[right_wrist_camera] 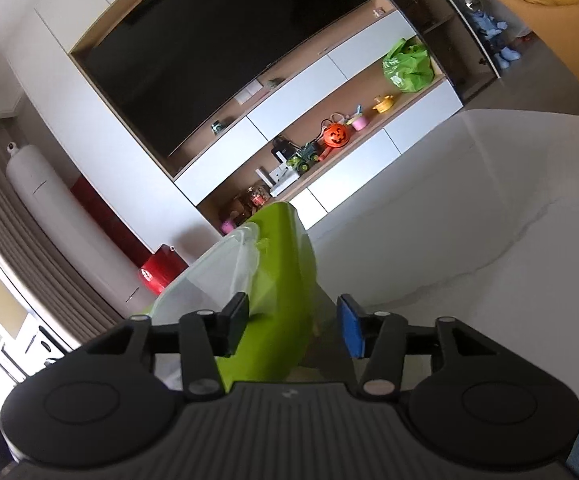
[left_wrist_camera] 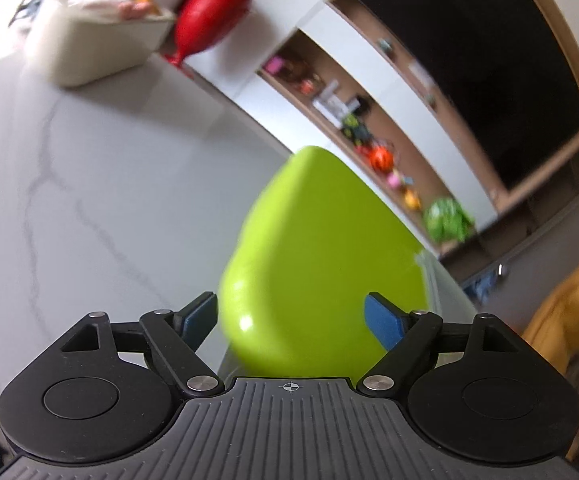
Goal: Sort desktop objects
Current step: 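Carry the green lid with both tools over the dark bin, then lower the green lid onto the bin rim with both tools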
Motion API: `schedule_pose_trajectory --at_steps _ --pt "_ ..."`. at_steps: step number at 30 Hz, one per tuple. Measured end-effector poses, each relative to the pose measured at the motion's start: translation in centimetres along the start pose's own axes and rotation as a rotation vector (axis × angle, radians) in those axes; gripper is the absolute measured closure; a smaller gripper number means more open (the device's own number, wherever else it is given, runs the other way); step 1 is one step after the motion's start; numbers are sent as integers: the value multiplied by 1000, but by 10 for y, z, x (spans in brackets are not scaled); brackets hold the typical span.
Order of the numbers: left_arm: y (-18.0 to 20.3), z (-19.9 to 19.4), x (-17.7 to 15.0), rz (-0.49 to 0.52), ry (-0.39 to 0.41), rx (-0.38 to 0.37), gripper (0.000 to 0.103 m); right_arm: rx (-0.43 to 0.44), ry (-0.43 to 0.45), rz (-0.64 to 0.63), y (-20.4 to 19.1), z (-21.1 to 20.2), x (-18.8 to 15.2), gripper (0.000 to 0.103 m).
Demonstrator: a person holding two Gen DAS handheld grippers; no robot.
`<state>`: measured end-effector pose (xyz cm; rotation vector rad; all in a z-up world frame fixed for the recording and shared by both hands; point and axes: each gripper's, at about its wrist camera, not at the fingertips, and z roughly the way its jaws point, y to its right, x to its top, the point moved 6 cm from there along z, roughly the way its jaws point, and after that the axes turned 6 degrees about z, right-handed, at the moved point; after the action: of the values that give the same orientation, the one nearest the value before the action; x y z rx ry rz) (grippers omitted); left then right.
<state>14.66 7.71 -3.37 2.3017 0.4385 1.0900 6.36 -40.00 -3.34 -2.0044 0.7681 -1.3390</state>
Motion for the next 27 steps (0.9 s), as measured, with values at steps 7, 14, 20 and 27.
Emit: schedule_pose_trajectory --at_steps 7,14,20,27 --pt "-9 -8 -14 -29 -18 -32 11 75 -53 105 10 -4 -12 47" --pt "18 12 -17 64 -82 -74 11 97 -61 87 11 -2 -5 62" --pt "20 17 -15 61 -84 -84 11 102 -72 95 15 -18 -9 66" --pt "27 14 -3 94 -93 -62 10 70 -52 56 11 -27 -12 58"
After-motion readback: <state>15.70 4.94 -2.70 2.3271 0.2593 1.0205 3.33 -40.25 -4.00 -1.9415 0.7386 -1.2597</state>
